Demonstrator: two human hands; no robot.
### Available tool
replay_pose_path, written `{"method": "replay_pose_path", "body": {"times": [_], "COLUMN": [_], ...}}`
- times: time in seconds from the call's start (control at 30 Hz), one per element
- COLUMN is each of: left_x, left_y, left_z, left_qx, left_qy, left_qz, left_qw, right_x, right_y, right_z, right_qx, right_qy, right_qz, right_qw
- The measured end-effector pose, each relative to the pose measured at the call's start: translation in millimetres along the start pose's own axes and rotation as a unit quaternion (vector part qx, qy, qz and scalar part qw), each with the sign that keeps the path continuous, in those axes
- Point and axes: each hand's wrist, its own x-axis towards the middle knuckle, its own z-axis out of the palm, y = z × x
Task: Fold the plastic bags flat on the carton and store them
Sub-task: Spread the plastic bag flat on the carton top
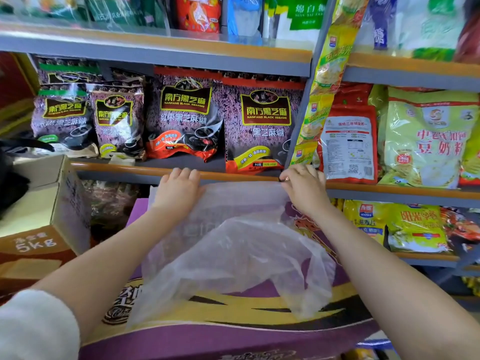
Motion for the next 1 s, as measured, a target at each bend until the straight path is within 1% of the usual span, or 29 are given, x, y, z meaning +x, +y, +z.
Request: {"method": "replay_pose_path", "body": {"times": [0.03, 0.07, 0.1, 0.13, 0.17, 0.2, 0.23, 0.27, 0.3, 0.33, 0.37, 0.43, 0.5, 0.53, 0.6, 0.63, 0.67, 0.7, 0.77, 0.83, 0.87, 0.93, 1.0], "left_x": [3.1, 3.1, 0.0, -8.1, -20.3, -34.6, -50.0, -66.0, -81.4, -93.9, -103.0, -114.4, -122.8, -126.3, -133.7, -136.8, -139.9, -142.5, -146.0, -147.8, -148.1, -149.2, -153.2], "left_y": [-2.9, -4.7, -6.3, -4.9, -1.4, 3.4, 9.6, 17.2, 25.4, 33.3, 40.9, 53.1, 63.2, 66.7, 69.7, 68.8, 66.2, 62.7, 54.6, 46.4, 42.8, 34.9, 25.1], "left_z": [-1.6, -4.6, -8.1, -16.8, -29.3, -41.8, -54.3, -64.7, -71.9, -74.8, -73.4, -62.6, -50.1, -43.9, -31.8, -24.6, -18.9, -14.7, -10.5, -8.3, -7.7, -8.7, -10.3], "left_qx": [-0.037, -0.093, -0.168, -0.241, -0.301, -0.345, -0.371, -0.375, -0.353, -0.311, -0.262, -0.193, -0.171, -0.173, -0.192, -0.2, -0.198, -0.19, -0.164, -0.144, -0.15, -0.191, -0.229], "left_qy": [0.006, 0.012, 0.009, -0.005, -0.034, -0.068, -0.096, -0.115, -0.124, -0.116, -0.101, -0.068, -0.037, -0.021, 0.012, 0.027, 0.036, 0.034, 0.026, 0.029, 0.03, 0.019, 0.01], "left_qz": [0.013, 0.036, 0.058, 0.068, 0.067, 0.065, 0.069, 0.078, 0.096, 0.117, 0.126, 0.099, 0.057, 0.039, 0.007, -0.002, -0.017, -0.042, -0.095, -0.118, -0.117, -0.097, -0.081], "left_qw": [0.999, 0.995, 0.984, 0.968, 0.951, 0.934, 0.921, 0.917, 0.922, 0.936, 0.951, 0.974, 0.983, 0.984, 0.981, 0.98, 0.979, 0.98, 0.982, 0.982, 0.981, 0.977, 0.97], "right_x": [-0.6, -5.8, -14.3, -27.3, -43.5, -61.5, -78.7, -93.1, -104.5, -113.1, -119.5, -129.3, -136.2, -139.7, -145.7, -148.3, -150.4, -152.1, -154.9, -157.9, -159.3, -161.5, -165.6], "right_y": [-4.4, -10.8, -18.5, -26.1, -32.6, -37.8, -39.6, -38.0, -34.4, -30.9, -26.6, -18.3, -8.6, -3.9, 4.9, 10.3, 16.1, 22.6, 36.5, 46.4, 48.7, 49.9, 43.8], "right_z": [-7.2, -17.6, -28.4, -39.7, -49.9, -58.6, -63.7, -65.0, -63.7, -62.0, -59.0, -51.0, -42.8, -40.2, -37.6, -37.9, -38.8, -38.9, -35.7, -35.4, -36.5, -36.4, -39.9], "right_qx": [0.054, 0.136, 0.232, 0.32, 0.373, 0.38, 0.351, 0.304, 0.253, 0.217, 0.203, 0.199, 0.227, 0.279, 0.416, 0.464, 0.486, 0.488, 0.441, 0.39, 0.362, 0.296, 0.194], "right_qy": [0.017, 0.021, 0.005, -0.025, -0.062, -0.105, -0.142, -0.163, -0.163, -0.151, -0.134, -0.098, -0.066, -0.056, -0.038, -0.029, -0.021, -0.012, 0.029, 0.073, 0.076, 0.049, 0.016], "right_qz": [0.012, 0.017, 0.017, 0.008, -0.012, -0.034, -0.053, -0.069, -0.081, -0.086, -0.078, -0.035, 0.032, 0.075, 0.159, 0.198, 0.231, 0.251, 0.257, 0.265, 0.261, 0.234, 0.196], "right_qw": [0.998, 0.99, 0.973, 0.947, 0.926, 0.918, 0.924, 0.936, 0.95, 0.961, 0.967, 0.974, 0.971, 0.956, 0.895, 0.863, 0.842, 0.836, 0.86, 0.879, 0.892, 0.925, 0.961]}}
